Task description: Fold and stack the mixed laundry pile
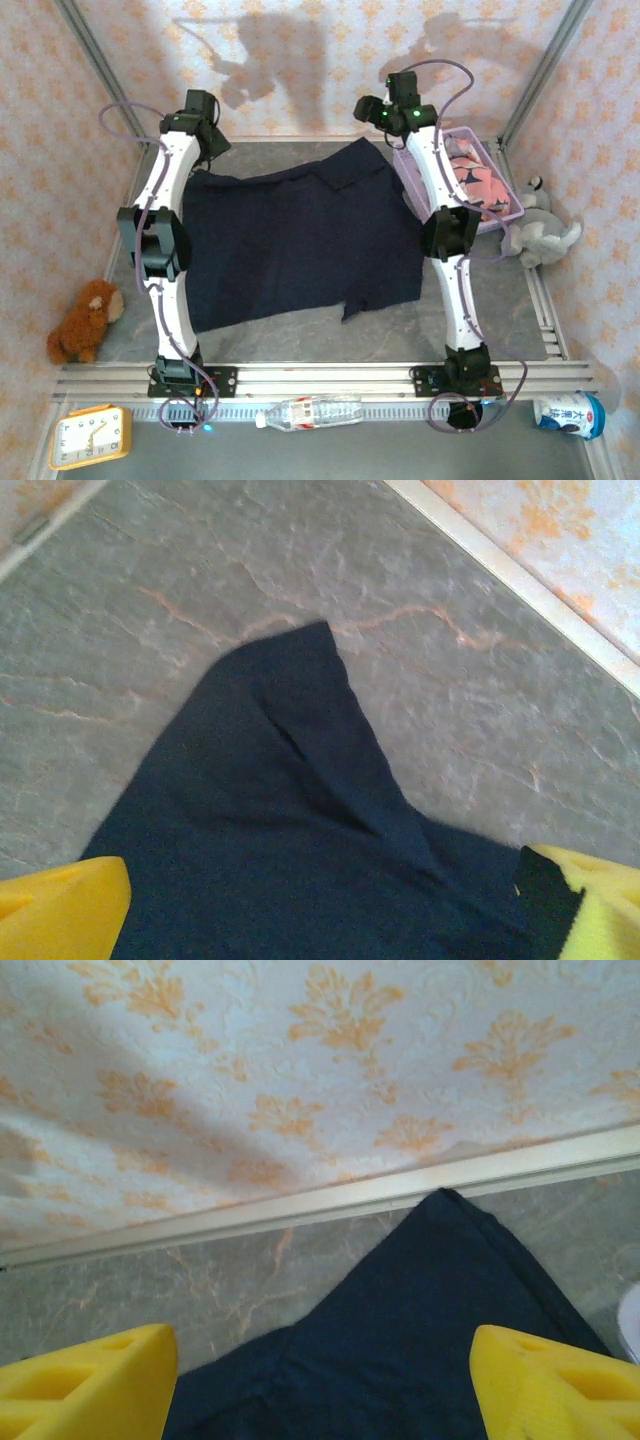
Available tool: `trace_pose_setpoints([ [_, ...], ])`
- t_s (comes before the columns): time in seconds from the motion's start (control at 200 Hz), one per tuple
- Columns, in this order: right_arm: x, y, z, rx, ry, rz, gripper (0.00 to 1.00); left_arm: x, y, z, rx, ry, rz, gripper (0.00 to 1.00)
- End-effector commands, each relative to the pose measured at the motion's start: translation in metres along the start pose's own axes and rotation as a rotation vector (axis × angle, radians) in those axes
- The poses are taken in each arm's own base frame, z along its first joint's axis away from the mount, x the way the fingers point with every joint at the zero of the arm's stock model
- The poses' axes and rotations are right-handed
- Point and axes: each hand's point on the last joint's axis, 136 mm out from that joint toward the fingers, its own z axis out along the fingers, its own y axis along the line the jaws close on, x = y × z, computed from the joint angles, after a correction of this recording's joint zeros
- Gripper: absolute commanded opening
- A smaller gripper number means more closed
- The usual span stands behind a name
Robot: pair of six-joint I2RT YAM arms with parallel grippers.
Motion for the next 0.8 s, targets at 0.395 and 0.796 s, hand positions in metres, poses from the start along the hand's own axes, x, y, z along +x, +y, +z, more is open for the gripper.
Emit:
trace_pose_setpoints([
  [0.395, 0.166, -0.068, -0.127, 0.167, 0.289, 0.038, 0.75, 0.167, 0.037, -0.029, 0.105, 0.244, 0.003, 0.96],
  [0.796, 0.278, -0.087, -0.09, 0.226, 0.423, 0.158, 0.73, 0.235, 0.089, 0.027, -0.137, 0.3, 0.0, 0.72],
])
